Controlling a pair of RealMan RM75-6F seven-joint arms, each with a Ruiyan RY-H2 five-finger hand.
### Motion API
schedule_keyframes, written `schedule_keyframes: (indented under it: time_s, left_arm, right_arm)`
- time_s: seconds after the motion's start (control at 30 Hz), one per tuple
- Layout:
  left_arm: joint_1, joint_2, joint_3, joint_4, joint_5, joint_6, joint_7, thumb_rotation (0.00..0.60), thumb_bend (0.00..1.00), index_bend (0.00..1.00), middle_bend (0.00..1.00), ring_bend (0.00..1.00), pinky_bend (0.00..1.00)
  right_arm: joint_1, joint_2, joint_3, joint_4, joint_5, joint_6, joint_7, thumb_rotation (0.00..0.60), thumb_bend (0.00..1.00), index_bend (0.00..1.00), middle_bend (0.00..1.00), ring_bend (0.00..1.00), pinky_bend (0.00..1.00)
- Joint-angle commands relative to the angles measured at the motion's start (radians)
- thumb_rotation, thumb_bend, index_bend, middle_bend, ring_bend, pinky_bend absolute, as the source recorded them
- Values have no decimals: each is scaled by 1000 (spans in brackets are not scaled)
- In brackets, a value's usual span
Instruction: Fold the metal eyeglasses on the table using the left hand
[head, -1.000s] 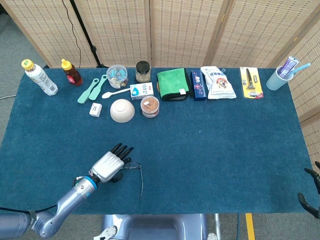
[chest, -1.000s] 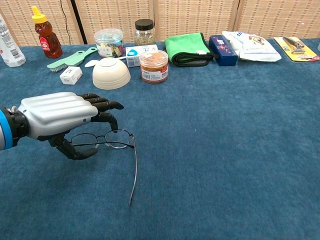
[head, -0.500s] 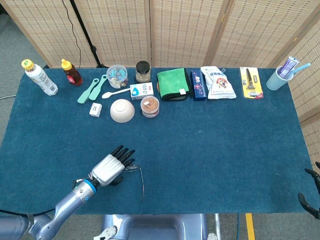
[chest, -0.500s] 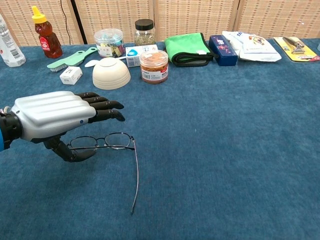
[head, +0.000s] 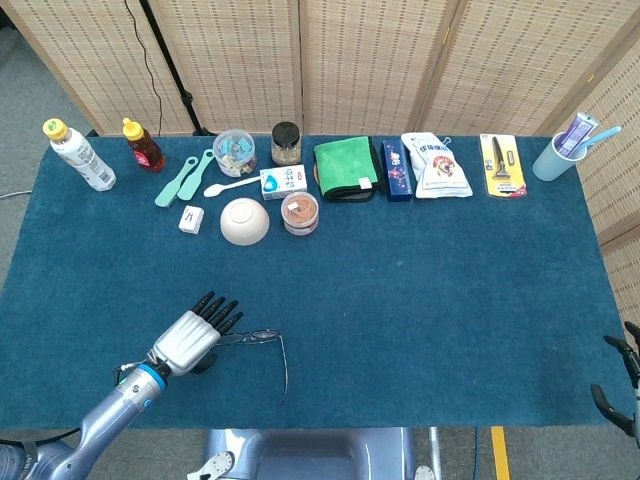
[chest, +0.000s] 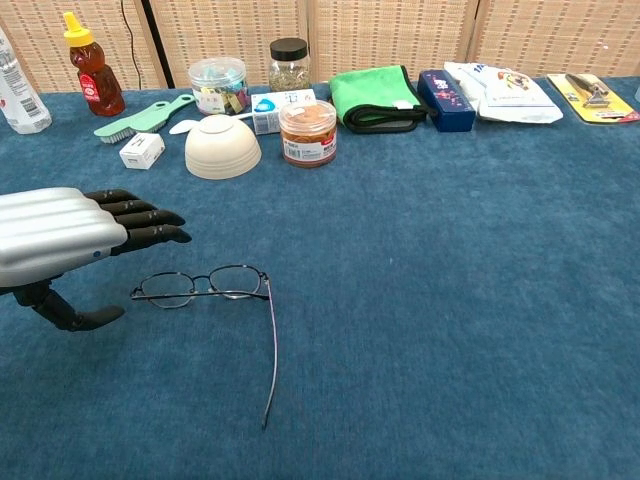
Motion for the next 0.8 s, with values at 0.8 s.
schedule_keyframes:
  time_s: [0.8]
  left_arm:
    - [-86, -167, -130, 176, -154, -53, 92, 410, 388, 0, 0, 0, 0]
  right_arm:
    - [-31, 5, -7, 14, 13, 28, 27, 600, 311, 231, 89, 104, 210]
